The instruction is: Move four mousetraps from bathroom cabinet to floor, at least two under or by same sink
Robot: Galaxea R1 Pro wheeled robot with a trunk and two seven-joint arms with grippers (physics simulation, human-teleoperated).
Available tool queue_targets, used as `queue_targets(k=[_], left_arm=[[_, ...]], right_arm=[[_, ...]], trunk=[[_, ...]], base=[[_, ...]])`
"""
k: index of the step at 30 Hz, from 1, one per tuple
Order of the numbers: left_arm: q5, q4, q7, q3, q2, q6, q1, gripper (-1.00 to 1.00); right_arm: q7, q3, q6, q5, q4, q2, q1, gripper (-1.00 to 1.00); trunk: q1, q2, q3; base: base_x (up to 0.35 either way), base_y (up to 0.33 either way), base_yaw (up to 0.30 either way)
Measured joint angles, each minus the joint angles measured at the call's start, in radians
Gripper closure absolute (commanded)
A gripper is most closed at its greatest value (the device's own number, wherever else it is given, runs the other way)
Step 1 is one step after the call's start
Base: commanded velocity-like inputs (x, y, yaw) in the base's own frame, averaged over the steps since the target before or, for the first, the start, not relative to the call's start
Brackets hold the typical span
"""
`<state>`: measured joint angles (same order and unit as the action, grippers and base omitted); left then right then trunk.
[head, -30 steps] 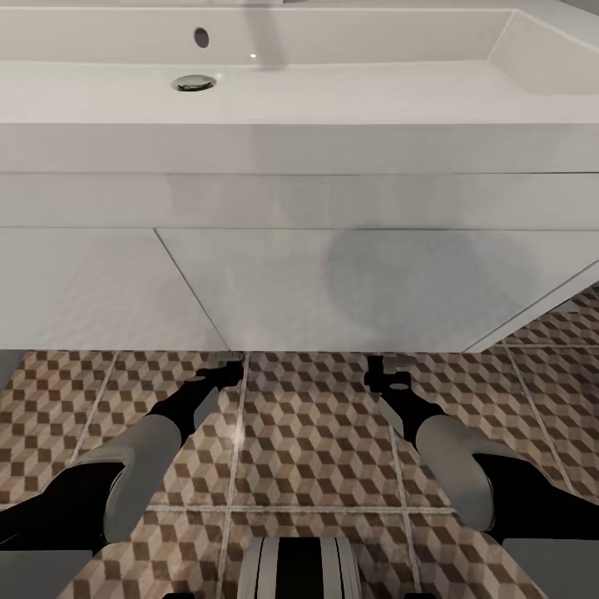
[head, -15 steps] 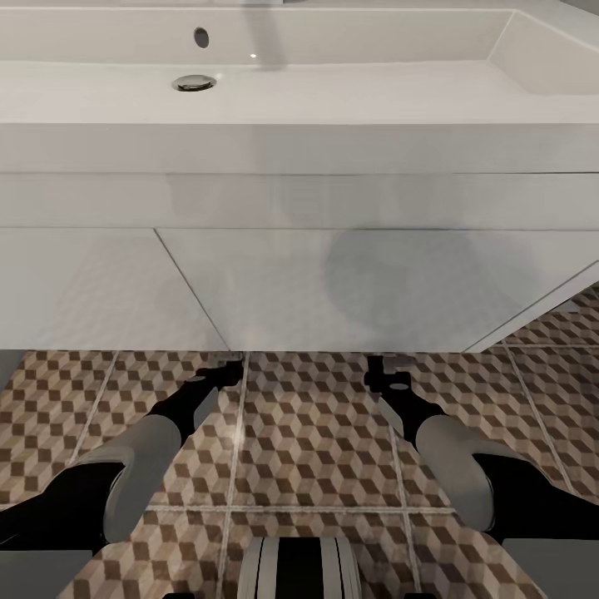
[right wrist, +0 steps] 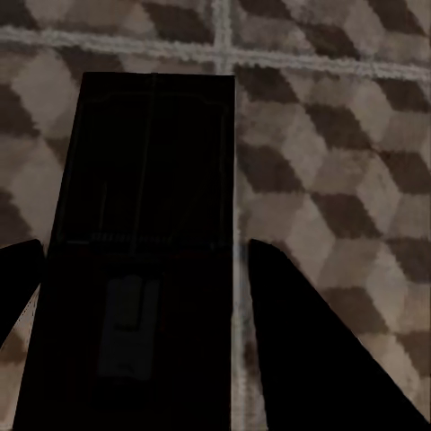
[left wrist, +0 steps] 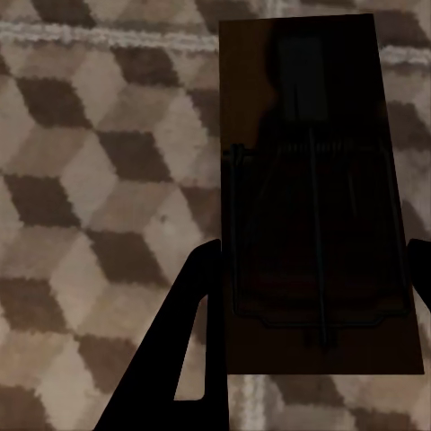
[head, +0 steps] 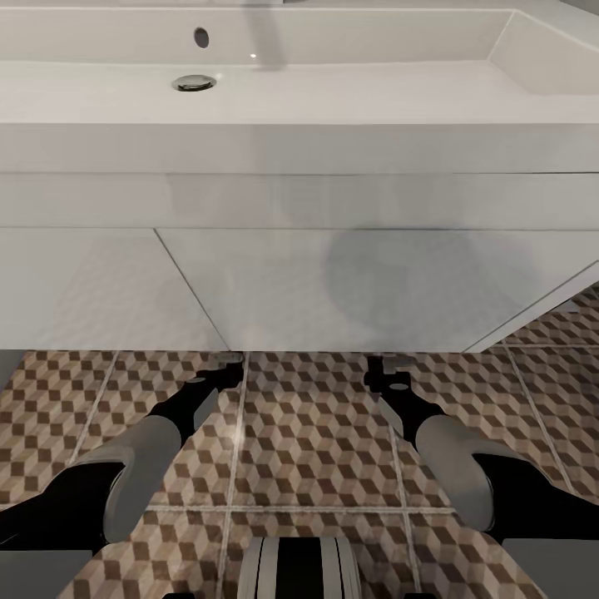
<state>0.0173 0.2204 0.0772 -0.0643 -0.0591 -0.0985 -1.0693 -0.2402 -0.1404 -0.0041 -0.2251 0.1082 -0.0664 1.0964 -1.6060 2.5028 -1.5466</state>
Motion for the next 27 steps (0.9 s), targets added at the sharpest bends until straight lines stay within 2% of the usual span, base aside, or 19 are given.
queue_targets(k=[27], left_arm=[[0.000,-0.001,0.000,0.001,-0.001,0.004,0.000,1.00]], right_arm=[[0.000,0.001,-0.007,0.000,0.000,0.001,0.000,-1.00]], trunk=[[0.000,0.000,0.000]], base=[[0.000,0.000,0.000]])
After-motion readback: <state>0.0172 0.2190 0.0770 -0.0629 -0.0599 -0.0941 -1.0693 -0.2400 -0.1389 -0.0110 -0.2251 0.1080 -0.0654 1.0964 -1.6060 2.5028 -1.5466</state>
